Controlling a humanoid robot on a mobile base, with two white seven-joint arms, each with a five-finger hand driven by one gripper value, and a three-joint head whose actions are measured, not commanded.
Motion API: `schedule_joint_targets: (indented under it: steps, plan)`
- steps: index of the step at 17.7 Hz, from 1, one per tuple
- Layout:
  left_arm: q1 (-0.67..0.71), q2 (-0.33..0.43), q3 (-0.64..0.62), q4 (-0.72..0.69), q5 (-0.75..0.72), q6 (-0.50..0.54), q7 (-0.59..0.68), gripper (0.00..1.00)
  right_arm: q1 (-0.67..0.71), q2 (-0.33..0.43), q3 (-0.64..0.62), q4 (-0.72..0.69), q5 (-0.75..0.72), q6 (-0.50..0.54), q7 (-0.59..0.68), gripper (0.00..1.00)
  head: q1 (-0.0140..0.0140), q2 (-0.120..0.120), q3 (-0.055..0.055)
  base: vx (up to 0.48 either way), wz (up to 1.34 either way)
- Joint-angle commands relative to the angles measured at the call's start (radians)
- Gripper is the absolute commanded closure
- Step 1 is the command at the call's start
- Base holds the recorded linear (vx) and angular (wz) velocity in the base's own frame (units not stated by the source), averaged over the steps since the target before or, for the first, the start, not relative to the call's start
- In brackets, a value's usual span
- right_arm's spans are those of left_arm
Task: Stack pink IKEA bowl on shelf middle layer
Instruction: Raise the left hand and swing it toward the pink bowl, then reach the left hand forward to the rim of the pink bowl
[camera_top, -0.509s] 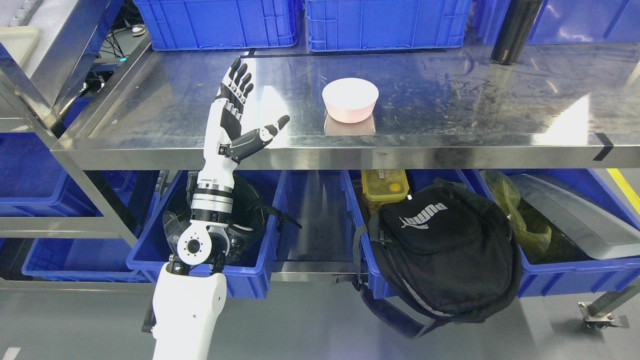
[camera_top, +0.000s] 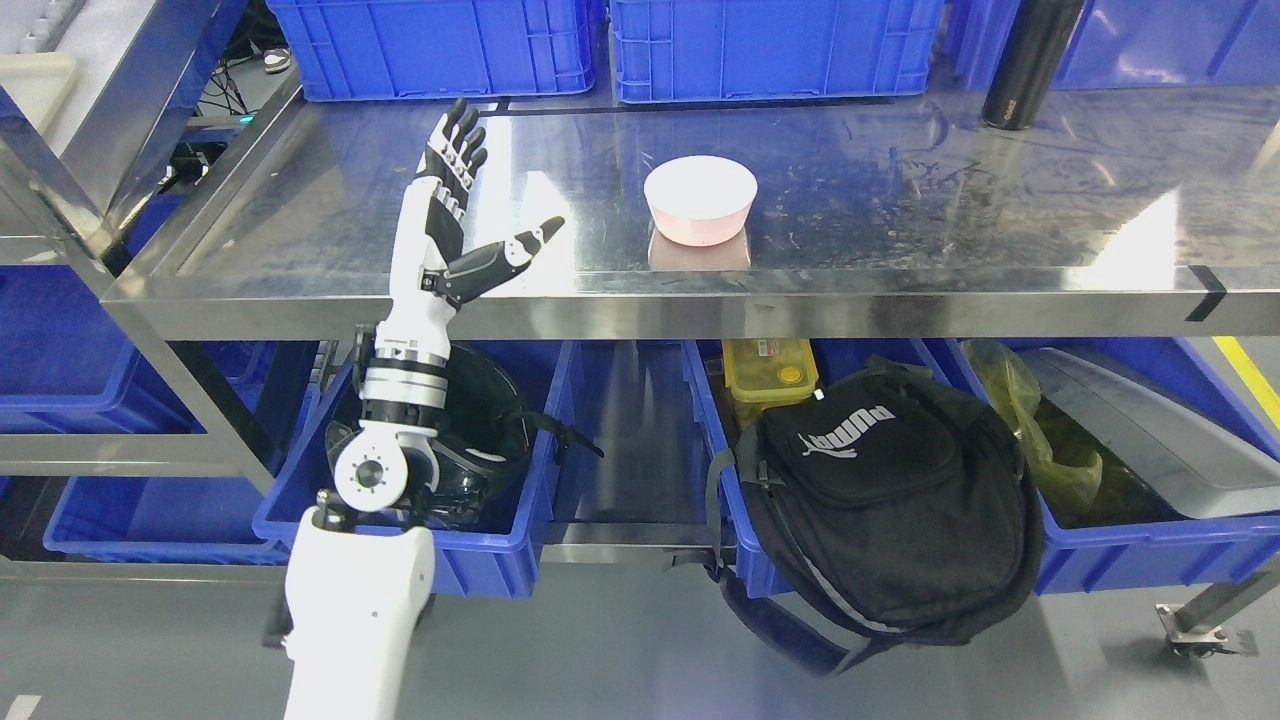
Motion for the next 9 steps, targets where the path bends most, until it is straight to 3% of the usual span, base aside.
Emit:
schedule_joint_targets:
  steps: [1,3,6,9]
  plan:
    - [-0.187,0.25,-0.017,0.001,-0.271,0.082,-0.263,0.0,0.023,-0.017,0.0,-0.017,0.0,0.0,-0.001,0.0,0.0,0.0,0.0,0.0,0.0]
    - [-0.296,0.302,-0.069,0.003,-0.447,0.101,-0.526,0.01,0.023,-0.017,0.0,-0.017,0.0,0.0,-0.001,0.0,0.0,0.0,0.0,0.0,0.0]
    - [-0.402,0.394,-0.167,0.001,-0.649,0.101,-0.551,0.02,0.023,-0.017,0.0,-0.017,0.0,0.0,-0.001,0.0,0.0,0.0,0.0,0.0,0.0]
    - [-0.47,0.407,-0.304,0.006,-0.732,0.119,-0.571,0.02,0.023,-0.017,0.0,-0.017,0.0,0.0,-0.001,0.0,0.0,0.0,0.0,0.0,0.0]
